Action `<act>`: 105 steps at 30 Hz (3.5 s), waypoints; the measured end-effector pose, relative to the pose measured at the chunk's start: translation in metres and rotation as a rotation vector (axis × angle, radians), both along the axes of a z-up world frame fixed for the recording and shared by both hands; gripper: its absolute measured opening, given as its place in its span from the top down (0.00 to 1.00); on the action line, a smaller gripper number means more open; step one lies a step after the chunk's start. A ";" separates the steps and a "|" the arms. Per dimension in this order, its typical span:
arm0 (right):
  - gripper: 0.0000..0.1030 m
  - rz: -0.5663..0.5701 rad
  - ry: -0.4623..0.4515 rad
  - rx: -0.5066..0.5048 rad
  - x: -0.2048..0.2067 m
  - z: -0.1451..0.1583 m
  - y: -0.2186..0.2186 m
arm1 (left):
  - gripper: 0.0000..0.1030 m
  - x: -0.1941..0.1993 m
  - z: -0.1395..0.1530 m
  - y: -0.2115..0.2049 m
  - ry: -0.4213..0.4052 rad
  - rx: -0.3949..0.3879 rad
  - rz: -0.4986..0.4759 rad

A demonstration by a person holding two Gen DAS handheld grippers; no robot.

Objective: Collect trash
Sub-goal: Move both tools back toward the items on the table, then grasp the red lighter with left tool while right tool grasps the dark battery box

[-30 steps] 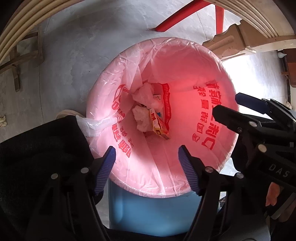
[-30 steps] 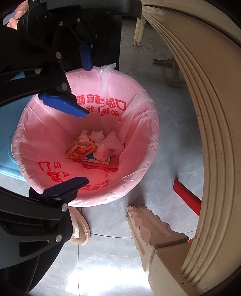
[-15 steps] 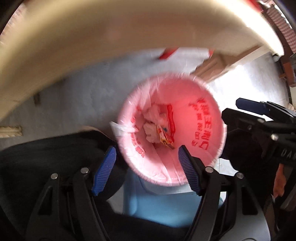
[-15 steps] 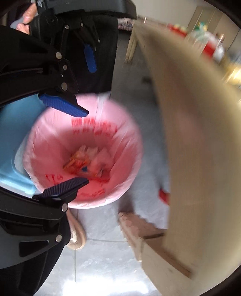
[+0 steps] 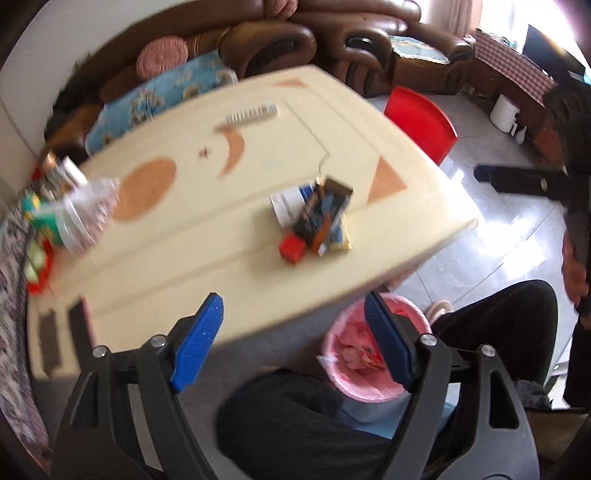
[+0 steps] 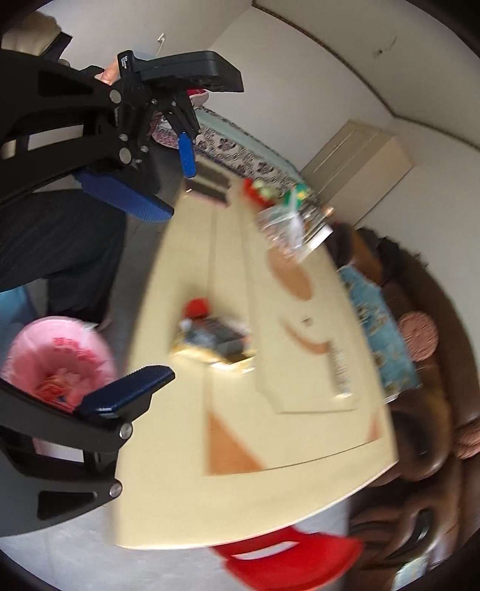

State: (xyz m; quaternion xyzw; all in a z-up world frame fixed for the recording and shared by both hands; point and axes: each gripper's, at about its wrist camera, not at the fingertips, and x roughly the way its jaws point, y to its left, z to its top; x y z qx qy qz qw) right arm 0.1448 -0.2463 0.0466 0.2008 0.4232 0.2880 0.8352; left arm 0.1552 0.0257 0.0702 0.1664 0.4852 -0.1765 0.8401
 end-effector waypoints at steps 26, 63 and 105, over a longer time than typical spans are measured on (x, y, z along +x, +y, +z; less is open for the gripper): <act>0.24 0.087 0.225 -0.013 0.114 -0.075 0.036 | 0.25 0.095 -0.109 -0.016 0.197 0.165 -0.175; 0.30 0.170 0.364 -0.011 0.157 -0.144 0.064 | 0.22 0.154 -0.162 -0.035 0.194 0.268 -0.273; 0.74 0.164 0.327 -0.001 0.159 -0.143 0.069 | 0.68 0.132 -0.191 -0.043 0.336 0.077 -0.376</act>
